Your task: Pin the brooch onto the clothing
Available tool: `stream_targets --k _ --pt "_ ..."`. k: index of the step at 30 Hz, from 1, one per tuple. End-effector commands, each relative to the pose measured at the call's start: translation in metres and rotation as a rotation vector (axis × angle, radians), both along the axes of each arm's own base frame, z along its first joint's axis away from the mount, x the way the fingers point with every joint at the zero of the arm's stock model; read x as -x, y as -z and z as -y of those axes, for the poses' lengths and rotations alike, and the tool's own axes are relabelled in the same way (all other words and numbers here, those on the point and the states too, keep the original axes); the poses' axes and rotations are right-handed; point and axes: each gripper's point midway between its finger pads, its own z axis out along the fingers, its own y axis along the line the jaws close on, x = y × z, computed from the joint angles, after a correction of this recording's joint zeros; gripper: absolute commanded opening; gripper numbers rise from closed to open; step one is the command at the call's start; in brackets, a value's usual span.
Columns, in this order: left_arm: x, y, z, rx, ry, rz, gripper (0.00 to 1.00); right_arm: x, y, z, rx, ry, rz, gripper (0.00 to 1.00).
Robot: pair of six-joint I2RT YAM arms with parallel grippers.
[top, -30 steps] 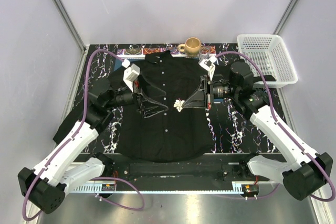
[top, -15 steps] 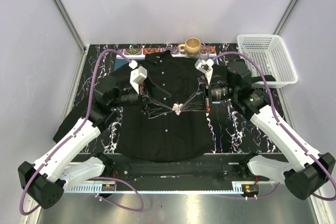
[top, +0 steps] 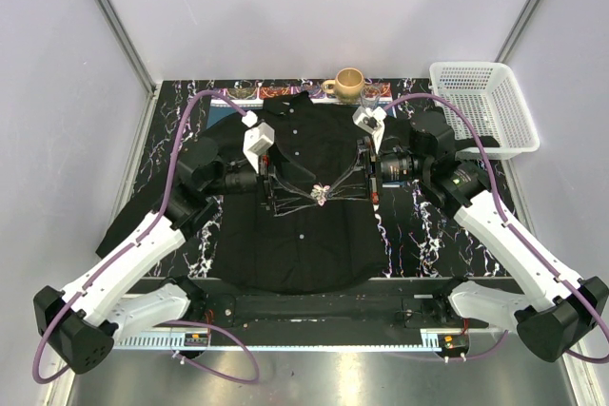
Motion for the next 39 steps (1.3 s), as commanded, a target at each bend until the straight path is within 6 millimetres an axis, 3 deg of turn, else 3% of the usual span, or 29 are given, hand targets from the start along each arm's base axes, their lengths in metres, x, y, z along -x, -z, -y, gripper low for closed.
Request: stream_targets --k 1,9,28,39 --pt "-0.01 -0.025 0.003 0.044 -0.048 0.071 0.63 -0.004 -0.023 -0.003 -0.041 0.029 0.082 0.0" --pt "-0.01 -0.02 0.005 0.035 -0.05 0.057 0.52 -0.008 -0.022 -0.005 -0.036 0.06 0.076 0.0" --pt "-0.014 -0.015 0.009 0.018 -0.065 0.024 0.49 -0.012 -0.022 -0.007 -0.037 0.076 0.089 0.0" --pt "-0.021 -0.01 0.009 -0.004 -0.1 0.019 0.35 -0.009 -0.024 -0.006 -0.043 0.065 0.099 0.0"
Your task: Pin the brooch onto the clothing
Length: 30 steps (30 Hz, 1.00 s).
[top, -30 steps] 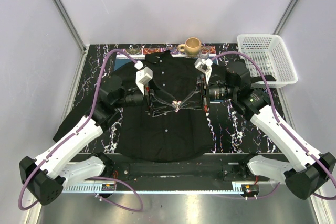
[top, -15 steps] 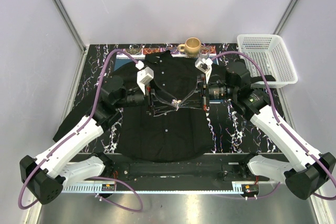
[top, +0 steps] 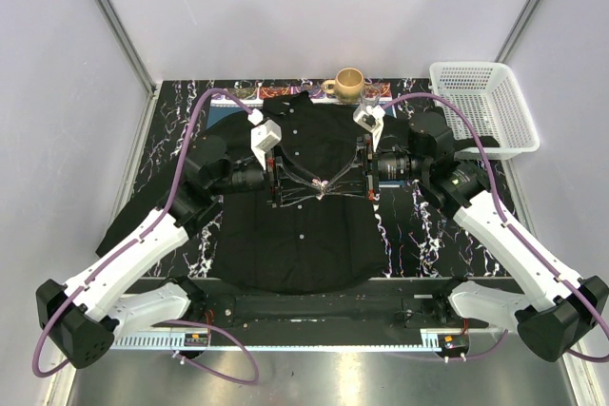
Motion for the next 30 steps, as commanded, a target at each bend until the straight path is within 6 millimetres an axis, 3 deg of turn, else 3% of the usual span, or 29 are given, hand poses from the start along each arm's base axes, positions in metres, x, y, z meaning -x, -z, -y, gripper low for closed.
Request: stream_targets --k 1,7,16,17,19,21,26,30 --pt "-0.007 -0.016 0.001 0.021 -0.034 0.054 0.31 0.005 -0.027 -0.002 -0.056 -0.023 0.088 0.0" --pt "-0.01 -0.013 -0.001 0.006 -0.057 0.054 0.15 0.01 -0.031 -0.002 -0.068 -0.04 0.09 0.0" --pt "-0.007 -0.007 -0.003 -0.008 -0.052 0.046 0.14 0.01 -0.03 -0.001 -0.069 -0.045 0.093 0.0" --pt "-0.006 -0.009 -0.004 -0.003 -0.048 0.05 0.18 0.011 -0.03 -0.001 -0.069 -0.046 0.093 0.0" --pt "0.001 -0.01 -0.005 0.009 -0.024 0.048 0.38 0.011 -0.03 -0.001 -0.066 -0.042 0.094 0.0" --pt "0.005 -0.012 -0.007 0.019 -0.011 0.064 0.49 0.011 -0.029 0.0 -0.064 -0.041 0.097 0.0" --pt "0.011 -0.014 -0.018 0.016 0.014 0.108 0.56 0.012 -0.03 0.004 -0.059 -0.026 0.173 0.0" --pt "0.029 -0.023 -0.029 0.041 0.065 0.258 0.6 0.013 -0.03 0.008 -0.043 -0.032 0.256 0.0"
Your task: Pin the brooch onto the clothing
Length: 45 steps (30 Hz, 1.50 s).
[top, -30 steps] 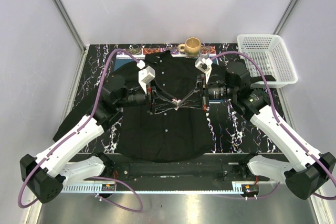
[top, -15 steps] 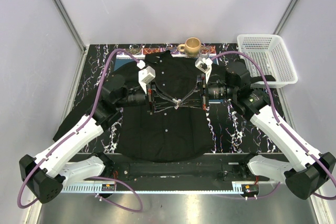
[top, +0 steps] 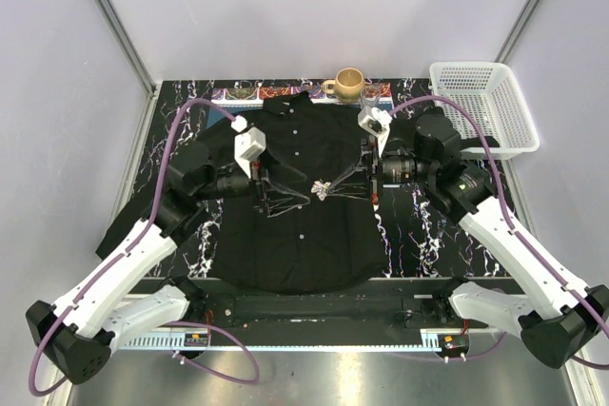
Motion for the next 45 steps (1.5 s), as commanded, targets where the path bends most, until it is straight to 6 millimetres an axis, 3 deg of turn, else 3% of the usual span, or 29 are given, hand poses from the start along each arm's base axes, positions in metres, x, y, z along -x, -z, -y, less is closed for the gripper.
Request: stream_targets --k 1,6,10,15,24,30,45 --pt "0.022 -0.02 -0.013 0.042 0.064 0.219 0.6 0.006 -0.022 0.005 -0.026 -0.026 0.213 0.0" --pt "0.013 -0.026 -0.021 -0.014 0.014 0.398 0.58 0.0 -0.024 0.013 0.015 -0.002 0.459 0.0" --pt "-0.01 -0.034 -0.027 -0.066 -0.097 0.522 0.54 -0.019 -0.028 0.018 0.085 0.065 0.806 0.0" --pt "-0.015 -0.045 -0.027 -0.076 -0.105 0.642 0.54 -0.018 -0.035 0.014 0.082 0.063 0.971 0.0" --pt "0.001 -0.062 -0.015 -0.056 -0.04 0.823 0.45 -0.011 -0.028 0.003 0.111 0.045 1.15 0.0" --pt "0.015 -0.059 -0.003 -0.073 0.018 0.925 0.4 -0.004 -0.032 -0.006 0.096 0.039 1.167 0.0" --pt "0.011 -0.047 0.003 -0.136 0.042 0.942 0.32 0.011 -0.034 -0.01 0.062 -0.008 1.181 0.0"
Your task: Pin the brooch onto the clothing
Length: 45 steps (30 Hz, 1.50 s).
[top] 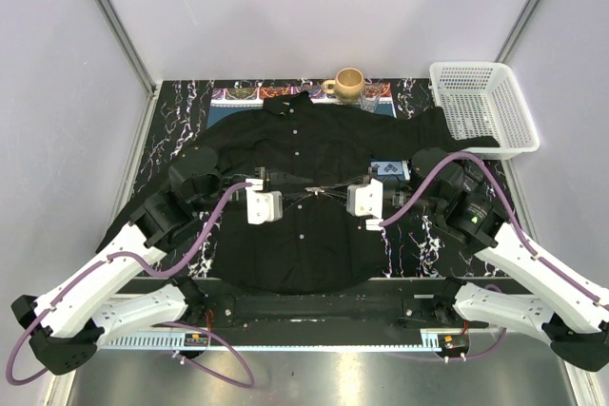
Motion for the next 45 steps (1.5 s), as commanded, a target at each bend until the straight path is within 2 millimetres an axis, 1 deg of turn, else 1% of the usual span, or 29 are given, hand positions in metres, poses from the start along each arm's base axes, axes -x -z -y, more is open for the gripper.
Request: stream_targets --k 1,6,7,9,10,11,12,13,14,15,16,18,19,20,22,23,26,30,31,33,34,35,36,37,38,39,40,41,45 --pt "0.0 -0.025 0.0 0.041 0.0 0.082 0.31 0.007 -0.017 0.0 -0.041 -0.02 0.064 0.0" --pt "0.001 -0.022 0.0 0.032 0.002 0.073 0.17 0.01 -0.019 -0.001 -0.045 -0.03 0.064 0.0" --pt "0.003 -0.023 -0.001 0.035 0.006 0.072 0.1 0.012 -0.02 -0.002 -0.048 -0.033 0.058 0.0" --pt "0.004 -0.023 -0.002 0.038 0.007 0.063 0.0 0.01 -0.023 -0.003 -0.062 -0.019 0.02 0.0" --pt "0.005 -0.023 -0.003 0.04 0.0 0.047 0.0 0.006 -0.023 -0.005 -0.069 -0.001 -0.018 0.0" --pt "0.002 -0.021 -0.005 0.039 -0.024 0.041 0.0 0.001 -0.029 -0.004 -0.101 0.057 -0.118 0.05" --pt "-0.001 -0.023 -0.007 0.051 -0.05 0.023 0.0 -0.002 -0.028 -0.004 -0.104 0.083 -0.173 0.12" --pt "-0.003 -0.022 -0.011 0.064 -0.078 0.017 0.0 -0.003 -0.025 -0.005 -0.101 0.096 -0.216 0.15" --pt "-0.011 -0.025 -0.014 0.08 -0.132 0.022 0.0 0.0 -0.026 -0.005 -0.115 0.103 -0.272 0.2" --pt "-0.012 -0.024 -0.017 0.088 -0.148 0.021 0.0 0.001 -0.026 -0.004 -0.123 0.105 -0.298 0.4" --pt "-0.01 -0.022 -0.021 0.094 -0.158 0.026 0.0 0.003 -0.028 -0.003 -0.136 0.106 -0.323 0.5" --pt "-0.013 -0.024 -0.024 0.112 -0.182 0.045 0.0 0.004 -0.027 -0.003 -0.159 0.132 -0.417 0.65" --pt "-0.013 -0.024 -0.026 0.117 -0.191 0.051 0.0 0.003 -0.024 -0.004 -0.154 0.143 -0.453 0.71" --pt "-0.014 -0.024 -0.027 0.122 -0.199 0.055 0.0 0.005 -0.026 -0.005 -0.161 0.143 -0.489 0.72" --pt "-0.012 -0.026 -0.026 0.123 -0.189 0.035 0.0 0.005 -0.024 -0.007 -0.154 0.148 -0.521 0.75" --pt "-0.005 -0.027 -0.024 0.125 -0.154 0.022 0.0 0.005 -0.027 -0.007 -0.163 0.151 -0.532 0.75" --pt "0.007 -0.029 -0.021 0.138 -0.103 -0.046 0.0 0.007 -0.031 -0.011 -0.162 0.124 -0.534 0.73" --pt "0.016 -0.029 -0.019 0.15 -0.063 -0.206 0.0 0.013 -0.039 -0.013 -0.157 0.079 -0.517 0.73" --pt "0.013 -0.031 -0.021 0.159 -0.072 -0.234 0.0 0.015 -0.041 -0.013 -0.155 0.067 -0.508 0.73" --pt "0.017 -0.031 -0.02 0.171 -0.047 -0.329 0.0 0.021 -0.043 -0.013 -0.149 0.036 -0.504 0.67" --pt "0.013 -0.033 -0.022 0.179 -0.054 -0.356 0.0 0.022 -0.043 -0.014 -0.146 0.027 -0.508 0.61" --pt "0.018 -0.035 -0.022 0.181 -0.022 -0.382 0.0 0.025 -0.043 -0.015 -0.139 0.012 -0.514 0.57" --pt "0.017 -0.033 -0.02 0.18 -0.017 -0.444 0.0 0.027 -0.042 -0.016 -0.133 0.003 -0.521 0.52" --pt "0.014 -0.033 -0.022 0.184 -0.025 -0.467 0.0 0.028 -0.042 -0.016 -0.131 -0.005 -0.529 0.49" --pt "0.017 -0.033 -0.021 0.178 -0.001 -0.482 0.0 0.032 -0.041 -0.016 -0.125 -0.026 -0.535 0.45" --pt "0.016 -0.031 -0.02 0.175 -0.001 -0.504 0.0 0.034 -0.041 -0.017 -0.123 -0.035 -0.537 0.38" --pt "0.016 -0.031 -0.021 0.178 -0.005 -0.512 0.0 0.035 -0.04 -0.017 -0.119 -0.039 -0.545 0.36" --pt "0.017 -0.032 -0.02 0.178 0.008 -0.515 0.0 0.037 -0.039 -0.017 -0.113 -0.049 -0.549 0.36" --pt "0.023 -0.033 -0.019 0.176 0.048 -0.523 0.0 0.032 -0.036 -0.018 -0.106 -0.025 -0.56 0.44"
